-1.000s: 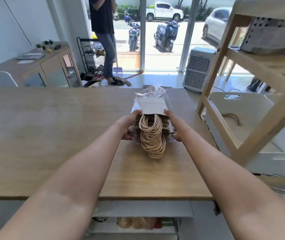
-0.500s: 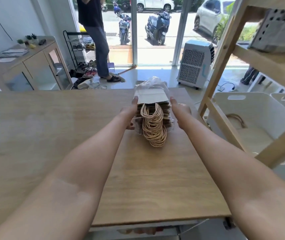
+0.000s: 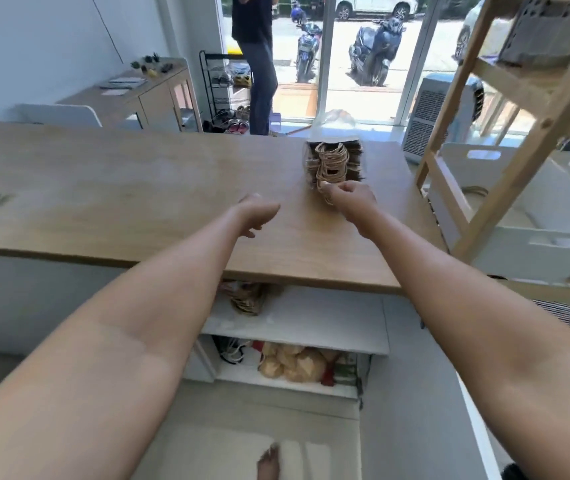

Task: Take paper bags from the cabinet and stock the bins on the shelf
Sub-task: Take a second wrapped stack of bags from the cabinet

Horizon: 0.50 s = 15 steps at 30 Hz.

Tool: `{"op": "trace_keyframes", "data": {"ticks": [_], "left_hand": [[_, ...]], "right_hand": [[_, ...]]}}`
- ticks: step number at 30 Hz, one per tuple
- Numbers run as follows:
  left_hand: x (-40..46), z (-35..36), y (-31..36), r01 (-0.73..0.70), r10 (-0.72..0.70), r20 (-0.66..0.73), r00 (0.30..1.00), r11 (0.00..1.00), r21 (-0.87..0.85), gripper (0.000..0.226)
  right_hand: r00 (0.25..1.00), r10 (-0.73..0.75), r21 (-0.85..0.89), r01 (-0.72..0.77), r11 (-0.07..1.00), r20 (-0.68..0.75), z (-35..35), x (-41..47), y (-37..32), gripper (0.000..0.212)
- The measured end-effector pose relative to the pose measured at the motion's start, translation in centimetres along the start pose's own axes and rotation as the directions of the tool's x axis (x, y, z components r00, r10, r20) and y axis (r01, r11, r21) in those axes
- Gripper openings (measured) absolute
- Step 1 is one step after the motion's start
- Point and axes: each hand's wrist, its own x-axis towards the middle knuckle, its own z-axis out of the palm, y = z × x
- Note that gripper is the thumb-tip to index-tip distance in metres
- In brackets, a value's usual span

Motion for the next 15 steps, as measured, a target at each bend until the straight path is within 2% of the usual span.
{"op": "trace_keyframes", "data": {"ticks": [2,3,5,6,7,9,13,15], "left_hand": [[-3.3,-0.1,-3.1,0.017,-0.024,0.155,0.988,0.999,0.046,0.021],[-4.8,0.0,-4.4,0.047,-0.069,0.238,0.969,0.994,0.097,0.018],[-6.6,0.1,-7.2,0.106,-0.189,0.355,0.915,0.965,0.241,0.017],[-7.0,0.1,-8.9,0.116,-0.228,0.361,0.904,0.945,0.307,0.02],[-7.1,0.1,-10.4,0.123,-0.246,0.332,0.911,0.929,0.35,0.025],[-6.7,0.3,-13.8,0.146,-0.255,0.243,0.936,0.909,0.39,0.035],[-5.3,1.9,-20.2,0.206,-0.265,0.127,0.956,0.912,0.355,0.051],[-4.0,2.7,-22.9,0.204,-0.233,0.041,0.971,0.913,0.354,0.058]], "right_hand": [[0.975,0.035,-0.094,-0.014,0.995,0.218,1.3,-3.8,0.1,0.027],[0.936,0.091,-0.154,-0.039,0.987,0.341,2.1,-5.2,0.5,0.027],[0.807,0.231,-0.288,-0.079,0.954,0.543,3.5,-7.7,1.4,0.027],[0.74,0.296,-0.359,-0.08,0.93,0.604,4.4,-8.7,2.1,0.027],[0.689,0.352,-0.42,-0.076,0.905,0.634,5.3,-9.5,2.9,0.029],[0.639,0.43,-0.507,-0.071,0.859,0.639,7.2,-10.8,5.1,0.036],[0.648,0.511,-0.563,-0.151,0.812,0.564,10.9,-11.6,10.8,0.05],[0.695,0.525,-0.532,-0.238,0.813,0.491,12.8,-11.6,13.6,0.05]]}}
